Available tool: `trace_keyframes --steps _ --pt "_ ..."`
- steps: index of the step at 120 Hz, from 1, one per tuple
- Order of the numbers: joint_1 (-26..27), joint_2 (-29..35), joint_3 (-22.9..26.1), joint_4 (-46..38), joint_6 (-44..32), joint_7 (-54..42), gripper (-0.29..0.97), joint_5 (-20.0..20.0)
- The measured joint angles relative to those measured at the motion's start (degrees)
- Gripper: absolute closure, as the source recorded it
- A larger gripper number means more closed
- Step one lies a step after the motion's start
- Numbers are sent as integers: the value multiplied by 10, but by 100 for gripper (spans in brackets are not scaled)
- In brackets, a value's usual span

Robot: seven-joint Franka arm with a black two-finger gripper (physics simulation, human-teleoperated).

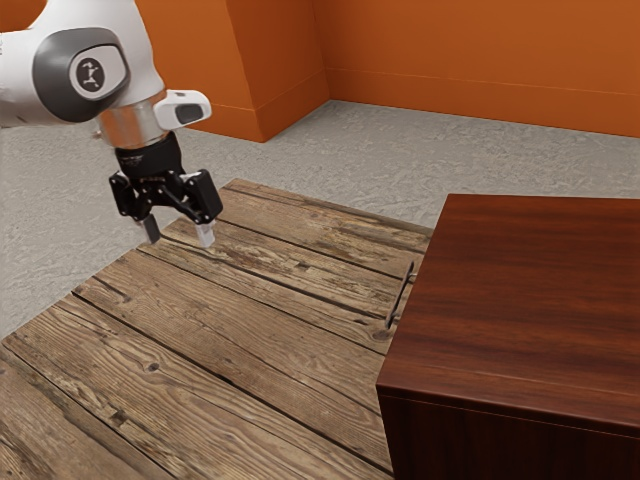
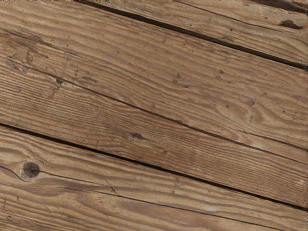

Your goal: Pull the drawer handle with one arm to open the drawer

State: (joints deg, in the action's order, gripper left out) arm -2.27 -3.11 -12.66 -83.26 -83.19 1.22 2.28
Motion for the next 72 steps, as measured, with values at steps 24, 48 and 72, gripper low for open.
trace_keyframes --steps 24,48,72 --pt "3 0 1 0 -1 1 0 0" --pt "-4 24 6 78 13 6 0 13" --pt "-11 -6 21 92 -3 55 0 70"
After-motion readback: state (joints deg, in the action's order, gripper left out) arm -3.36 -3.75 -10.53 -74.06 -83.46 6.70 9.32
